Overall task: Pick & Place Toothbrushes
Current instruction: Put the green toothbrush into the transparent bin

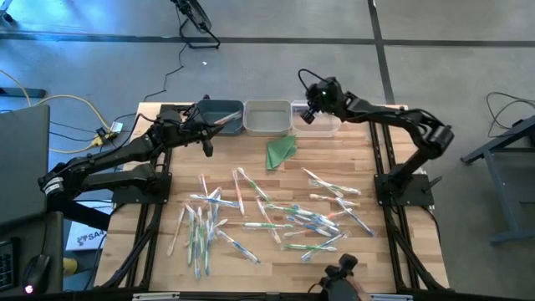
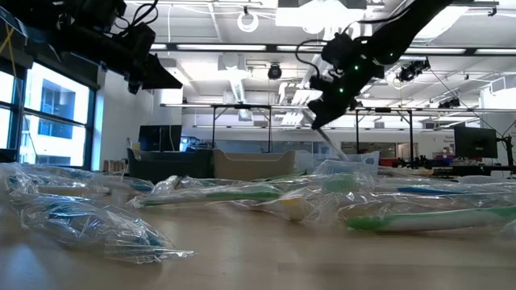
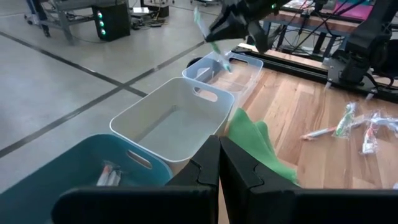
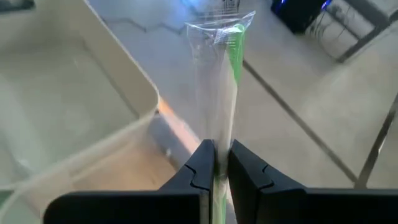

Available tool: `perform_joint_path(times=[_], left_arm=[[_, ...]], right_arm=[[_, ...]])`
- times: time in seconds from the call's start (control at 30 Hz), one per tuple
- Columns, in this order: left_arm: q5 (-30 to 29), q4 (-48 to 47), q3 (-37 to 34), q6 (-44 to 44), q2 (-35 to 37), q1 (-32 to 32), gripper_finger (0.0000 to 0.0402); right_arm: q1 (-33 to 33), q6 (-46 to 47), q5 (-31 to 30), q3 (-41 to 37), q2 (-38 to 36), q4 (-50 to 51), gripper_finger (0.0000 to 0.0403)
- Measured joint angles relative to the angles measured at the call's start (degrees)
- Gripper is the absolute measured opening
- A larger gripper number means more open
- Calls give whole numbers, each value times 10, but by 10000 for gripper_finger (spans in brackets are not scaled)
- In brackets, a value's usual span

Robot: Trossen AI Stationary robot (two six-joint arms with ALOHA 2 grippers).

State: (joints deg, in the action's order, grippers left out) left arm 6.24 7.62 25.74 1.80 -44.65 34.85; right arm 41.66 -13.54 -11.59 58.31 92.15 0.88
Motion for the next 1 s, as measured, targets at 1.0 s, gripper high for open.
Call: perform_joint_path(times=[1.0], left_arm=[[-19, -1, 0, 0, 0, 0, 0]], right_arm=[[22, 58, 29, -21, 2, 122, 18]])
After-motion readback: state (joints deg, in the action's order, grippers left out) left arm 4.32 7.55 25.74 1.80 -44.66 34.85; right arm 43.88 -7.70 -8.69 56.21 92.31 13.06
